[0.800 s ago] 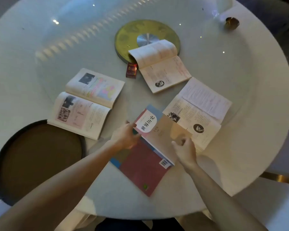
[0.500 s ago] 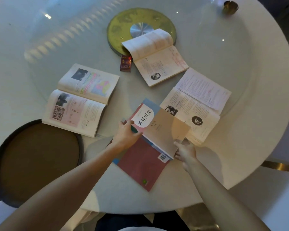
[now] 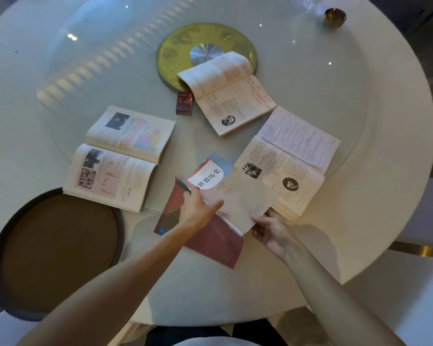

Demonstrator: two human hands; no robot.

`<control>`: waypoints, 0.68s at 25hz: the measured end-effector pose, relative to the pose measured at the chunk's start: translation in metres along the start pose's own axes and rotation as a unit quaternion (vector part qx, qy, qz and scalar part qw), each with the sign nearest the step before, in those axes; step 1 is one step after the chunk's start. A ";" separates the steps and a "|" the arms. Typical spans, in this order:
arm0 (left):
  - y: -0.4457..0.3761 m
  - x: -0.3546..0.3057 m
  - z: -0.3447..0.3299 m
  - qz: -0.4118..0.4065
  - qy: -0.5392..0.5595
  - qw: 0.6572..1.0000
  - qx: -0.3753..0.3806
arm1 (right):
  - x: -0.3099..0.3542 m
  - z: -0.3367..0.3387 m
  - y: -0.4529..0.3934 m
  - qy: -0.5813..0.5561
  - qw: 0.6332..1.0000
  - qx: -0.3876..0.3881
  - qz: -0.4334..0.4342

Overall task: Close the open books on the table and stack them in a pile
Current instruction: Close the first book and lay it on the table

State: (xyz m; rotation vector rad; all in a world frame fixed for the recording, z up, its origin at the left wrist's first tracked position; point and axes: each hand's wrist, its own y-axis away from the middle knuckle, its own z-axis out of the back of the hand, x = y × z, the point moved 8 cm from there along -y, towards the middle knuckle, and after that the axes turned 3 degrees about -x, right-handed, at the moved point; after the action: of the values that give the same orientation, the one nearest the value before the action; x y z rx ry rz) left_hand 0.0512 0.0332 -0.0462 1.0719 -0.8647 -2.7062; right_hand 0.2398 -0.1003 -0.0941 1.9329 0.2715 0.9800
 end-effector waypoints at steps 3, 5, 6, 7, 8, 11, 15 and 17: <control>0.012 -0.022 0.016 -0.015 0.080 0.995 -0.060 | 0.011 -0.018 0.010 -0.025 0.998 0.050 0.017; 0.012 -0.036 0.029 -0.048 0.175 0.979 -0.095 | 0.019 -0.029 0.017 -0.044 0.996 0.066 0.032; 0.011 -0.042 0.038 -0.061 0.222 0.967 -0.109 | 0.023 -0.036 0.021 -0.059 0.995 0.072 0.039; 0.011 -0.047 0.047 -0.065 0.268 0.954 -0.117 | 0.029 -0.044 0.025 -0.074 0.993 0.080 0.047; 0.011 -0.051 0.055 -0.061 0.314 0.940 -0.114 | 0.034 -0.053 0.029 -0.086 0.991 0.090 0.054; 0.011 -0.055 0.065 -0.037 0.434 0.898 -0.061 | 0.043 -0.083 0.043 -0.089 0.985 0.132 0.068; 0.007 -0.037 0.065 -0.027 0.450 0.893 -0.013 | 0.020 -0.105 0.049 0.007 0.990 0.129 0.053; 0.006 -0.025 0.066 -0.023 0.446 0.895 -0.004 | 0.000 -0.101 0.046 0.071 0.992 0.097 0.035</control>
State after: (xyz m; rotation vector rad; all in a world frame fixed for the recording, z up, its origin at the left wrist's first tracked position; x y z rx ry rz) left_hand 0.0257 0.0667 0.0113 2.0595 -0.6298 -1.8375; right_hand 0.1575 -0.0616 -0.0307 2.0619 0.3962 1.1769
